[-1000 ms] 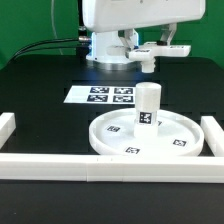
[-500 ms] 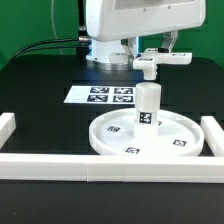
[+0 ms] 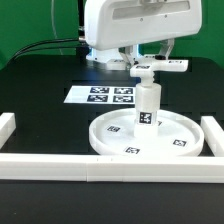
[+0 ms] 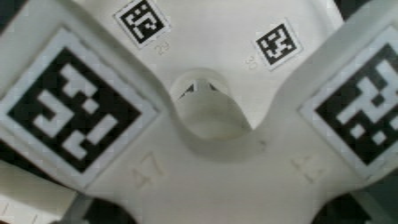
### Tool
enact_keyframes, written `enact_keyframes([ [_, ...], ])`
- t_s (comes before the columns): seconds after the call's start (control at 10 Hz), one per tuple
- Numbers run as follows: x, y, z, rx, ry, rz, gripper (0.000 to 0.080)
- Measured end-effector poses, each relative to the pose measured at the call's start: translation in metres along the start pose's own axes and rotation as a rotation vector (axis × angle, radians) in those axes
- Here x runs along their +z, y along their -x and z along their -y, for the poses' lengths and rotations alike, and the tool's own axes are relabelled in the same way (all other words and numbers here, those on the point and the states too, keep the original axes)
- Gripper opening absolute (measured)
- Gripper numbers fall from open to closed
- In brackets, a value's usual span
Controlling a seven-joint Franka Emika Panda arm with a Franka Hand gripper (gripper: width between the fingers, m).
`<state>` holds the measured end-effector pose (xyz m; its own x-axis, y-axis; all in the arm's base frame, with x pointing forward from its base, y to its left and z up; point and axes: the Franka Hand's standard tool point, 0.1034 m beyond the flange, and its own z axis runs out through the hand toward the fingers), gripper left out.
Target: Assemble round table
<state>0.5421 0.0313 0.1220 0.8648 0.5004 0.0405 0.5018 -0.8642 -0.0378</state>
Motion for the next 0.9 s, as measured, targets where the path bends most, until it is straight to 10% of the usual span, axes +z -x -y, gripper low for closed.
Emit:
enact_keyframes([
  [0.9, 0.023, 0.003, -0.001, -0.012, -0.013, 0.025, 0.0448],
])
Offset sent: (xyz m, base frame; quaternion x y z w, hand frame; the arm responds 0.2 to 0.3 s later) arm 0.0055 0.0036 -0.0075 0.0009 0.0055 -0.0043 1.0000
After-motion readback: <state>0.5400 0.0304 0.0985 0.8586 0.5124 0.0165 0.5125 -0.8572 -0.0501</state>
